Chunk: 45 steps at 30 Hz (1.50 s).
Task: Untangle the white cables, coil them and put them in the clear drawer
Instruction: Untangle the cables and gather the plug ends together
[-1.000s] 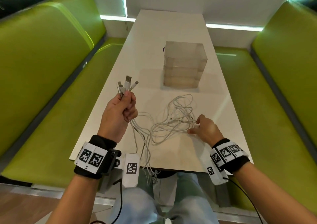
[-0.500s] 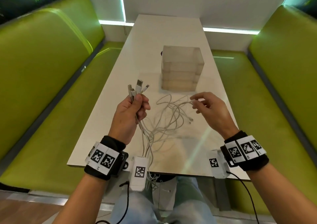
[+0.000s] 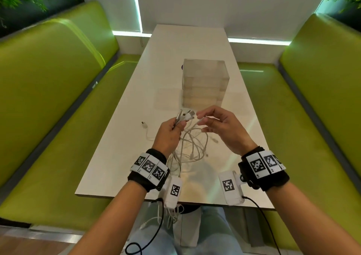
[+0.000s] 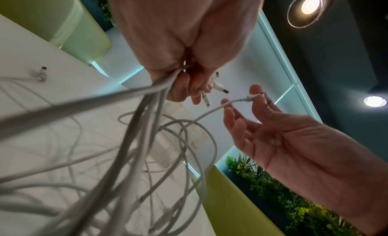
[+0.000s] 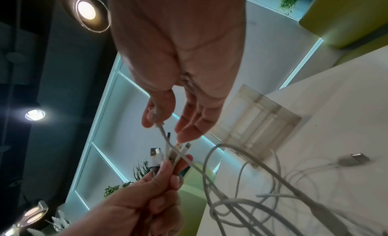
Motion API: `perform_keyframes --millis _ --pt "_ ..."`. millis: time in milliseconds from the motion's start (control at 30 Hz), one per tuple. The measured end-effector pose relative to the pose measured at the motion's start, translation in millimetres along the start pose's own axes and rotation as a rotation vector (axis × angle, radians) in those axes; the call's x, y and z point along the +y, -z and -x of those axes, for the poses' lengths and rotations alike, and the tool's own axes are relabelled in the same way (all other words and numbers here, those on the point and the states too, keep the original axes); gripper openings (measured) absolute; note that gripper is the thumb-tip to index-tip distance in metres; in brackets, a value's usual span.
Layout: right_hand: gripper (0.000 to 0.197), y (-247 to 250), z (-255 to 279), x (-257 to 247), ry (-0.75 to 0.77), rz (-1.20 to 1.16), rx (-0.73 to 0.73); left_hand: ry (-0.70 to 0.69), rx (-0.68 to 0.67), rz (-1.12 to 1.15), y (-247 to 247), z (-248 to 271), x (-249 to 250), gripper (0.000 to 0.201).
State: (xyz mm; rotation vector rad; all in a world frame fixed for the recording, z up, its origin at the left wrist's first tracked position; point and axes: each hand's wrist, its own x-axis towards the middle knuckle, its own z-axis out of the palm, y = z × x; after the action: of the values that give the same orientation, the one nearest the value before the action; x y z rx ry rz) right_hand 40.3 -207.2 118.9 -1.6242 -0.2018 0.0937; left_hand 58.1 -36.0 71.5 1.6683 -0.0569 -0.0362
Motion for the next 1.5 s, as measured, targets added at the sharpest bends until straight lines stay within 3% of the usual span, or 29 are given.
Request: perform_keyframes --millis 200,500,667,933,1000,1133,1200,1300,1500 --pt "0.013 2.6 -4.5 1.7 0.045 -0.16 0.024 -0.037 -0.069 -0.021 -2.0 0.9 2.4 0.016" --pt "0.011 -12.4 -13.7 -7.8 0.118 0.051 0.032 -0.095 0.201 0.123 2.7 6.4 4.3 0.018" --pt "0.012 -29.1 -20.6 -8.8 0.097 -0.02 0.05 -0.09 0.049 0.283 -1.3 9.9 10.9 0.023" --pt "0.019 -40.1 -25.2 -11.5 0.085 -0.105 0.147 -0.121 -0.037 0.38 5.9 14.6 13.3 0.025" --pt "0.025 -36.6 -25.5 -8.2 0.057 -0.016 0.114 -0.129 -0.006 0.377 9.4 12.9 14.3 0.022" --pt "0.035 -27.1 -25.8 14.0 -0.071 0.559 -0.101 -0.118 0.069 0.396 19.6 11.3 12.4 0.021" --pt "0.033 -26.8 -23.8 25.7 -0.114 0.686 -0.196 -0.101 0.078 0.43 23.4 10.9 10.7 0.025" --pt "0.04 -34.9 -19.4 32.8 -0.172 0.666 -0.229 -0.068 0.069 0.545 26.6 13.2 13.0 0.026" --pt "0.022 -55.1 -8.5 36.4 -0.157 0.325 -0.276 -0.036 0.129 0.694 29.0 14.5 22.2 0.024"
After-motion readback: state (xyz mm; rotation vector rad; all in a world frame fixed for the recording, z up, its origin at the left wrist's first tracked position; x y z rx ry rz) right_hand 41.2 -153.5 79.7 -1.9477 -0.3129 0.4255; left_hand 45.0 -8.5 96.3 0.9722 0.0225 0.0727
